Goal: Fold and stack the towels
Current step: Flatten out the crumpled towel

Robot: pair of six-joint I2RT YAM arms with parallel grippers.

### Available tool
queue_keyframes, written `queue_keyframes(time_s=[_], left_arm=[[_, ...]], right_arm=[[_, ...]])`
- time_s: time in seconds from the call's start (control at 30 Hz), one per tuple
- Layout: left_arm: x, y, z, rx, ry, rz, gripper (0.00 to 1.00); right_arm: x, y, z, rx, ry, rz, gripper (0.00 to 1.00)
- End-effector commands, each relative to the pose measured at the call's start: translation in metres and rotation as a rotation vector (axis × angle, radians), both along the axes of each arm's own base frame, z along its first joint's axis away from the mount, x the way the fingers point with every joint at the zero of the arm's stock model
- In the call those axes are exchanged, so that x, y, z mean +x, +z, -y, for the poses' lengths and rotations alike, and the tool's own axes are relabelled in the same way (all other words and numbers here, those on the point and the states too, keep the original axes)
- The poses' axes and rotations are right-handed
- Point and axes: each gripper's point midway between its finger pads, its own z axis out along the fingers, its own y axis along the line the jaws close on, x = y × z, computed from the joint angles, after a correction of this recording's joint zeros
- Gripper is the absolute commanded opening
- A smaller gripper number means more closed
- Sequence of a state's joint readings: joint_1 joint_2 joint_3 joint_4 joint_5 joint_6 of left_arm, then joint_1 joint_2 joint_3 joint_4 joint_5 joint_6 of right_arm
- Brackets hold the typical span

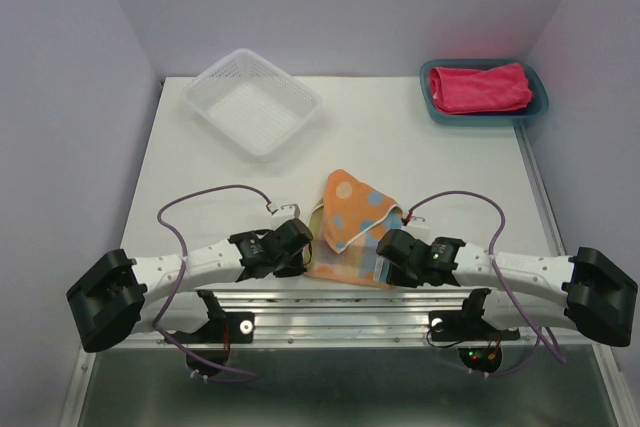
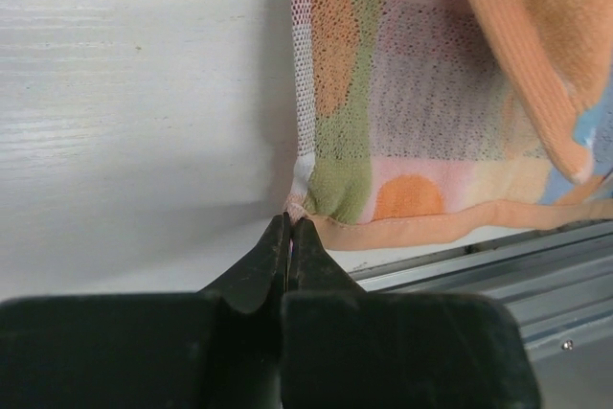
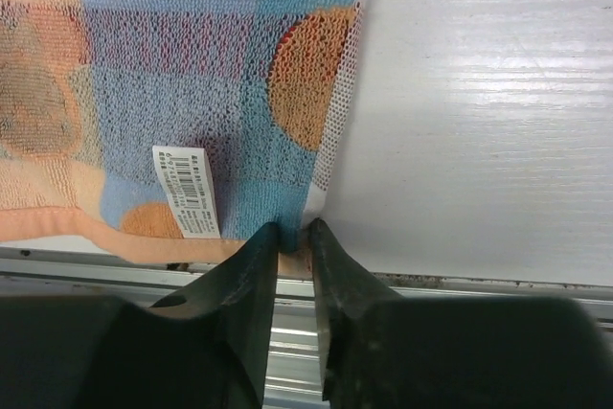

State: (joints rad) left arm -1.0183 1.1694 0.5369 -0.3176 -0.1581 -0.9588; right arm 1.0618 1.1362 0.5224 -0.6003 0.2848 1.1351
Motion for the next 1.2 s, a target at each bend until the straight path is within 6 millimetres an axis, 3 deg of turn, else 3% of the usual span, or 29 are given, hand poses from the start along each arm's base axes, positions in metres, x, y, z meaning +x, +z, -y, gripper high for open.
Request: queue_keyframes(time_s=[0.0,0.03,0.07,0.1,0.13,0.23,0.33,0.47,0.53,0.57,0.63,0.67,0.7,0.83,0.87,0.93,1.07,1.17], left_arm=[[0.003,0.011,0.004,-0.056,-0.017,0.061,0.00],[0.003,0.013,0.004,-0.065,-0.019,0.068,0.00],[0.004,0.016,0.006,-0.083,-0.025,0.081,0.00],[0.005,0.019,0.008,-0.093,-0.031,0.088,0.00],[0.006,0.022,0.009,-0.106,-0.034,0.097,0.00],[0.012,0.045,0.017,-0.164,-0.057,0.163,0.00],[0.025,0.090,0.026,-0.269,-0.056,0.281,0.00],[0.049,0.174,0.032,-0.443,-0.001,0.510,0.00],[0.059,0.205,0.030,-0.472,0.023,0.602,0.00],[0.070,0.233,0.026,-0.495,0.081,0.665,0.00],[0.082,0.250,0.028,-0.455,0.090,0.723,0.00],[0.095,0.276,0.019,-0.444,0.168,0.775,0.00],[0.106,0.273,0.024,-0.382,0.170,0.785,0.00],[0.159,0.302,0.017,-0.275,0.228,0.818,0.00],[0.164,0.321,0.021,-0.301,0.216,0.834,0.00],[0.174,0.329,0.023,-0.288,0.199,0.847,0.00],[0.171,0.361,0.006,-0.338,0.248,0.912,0.00],[0.167,0.369,0.001,-0.352,0.251,0.935,0.00]], right_arm=[[-0.002,-0.012,0.003,-0.007,-0.004,0.001,0.23],[0.002,-0.012,0.001,0.001,-0.011,0.019,0.19],[0.003,-0.013,0.001,-0.006,-0.011,0.023,0.07],[0.005,-0.011,-0.001,0.000,-0.009,0.033,0.01],[0.008,-0.008,-0.002,0.002,0.004,0.047,0.01],[0.021,0.025,-0.015,0.068,0.062,0.147,0.01],[0.036,0.078,-0.026,0.173,0.097,0.284,0.01],[0.051,0.138,-0.026,0.271,0.085,0.450,0.01],[0.064,0.169,-0.025,0.273,0.059,0.533,0.01],[0.070,0.178,-0.023,0.263,0.040,0.563,0.01],[0.085,0.203,-0.022,0.255,-0.003,0.648,0.01],[0.098,0.212,-0.015,0.201,-0.038,0.716,0.01],[0.106,0.233,-0.015,0.209,-0.065,0.775,0.01],[0.133,0.315,-0.006,0.216,-0.176,1.007,0.01],[0.138,0.325,-0.002,0.174,-0.170,1.036,0.01],[0.141,0.357,0.002,0.178,-0.171,1.089,0.01],[0.146,0.377,0.010,0.119,-0.174,1.108,0.01],[0.154,0.377,0.016,0.077,-0.180,1.108,0.01]])
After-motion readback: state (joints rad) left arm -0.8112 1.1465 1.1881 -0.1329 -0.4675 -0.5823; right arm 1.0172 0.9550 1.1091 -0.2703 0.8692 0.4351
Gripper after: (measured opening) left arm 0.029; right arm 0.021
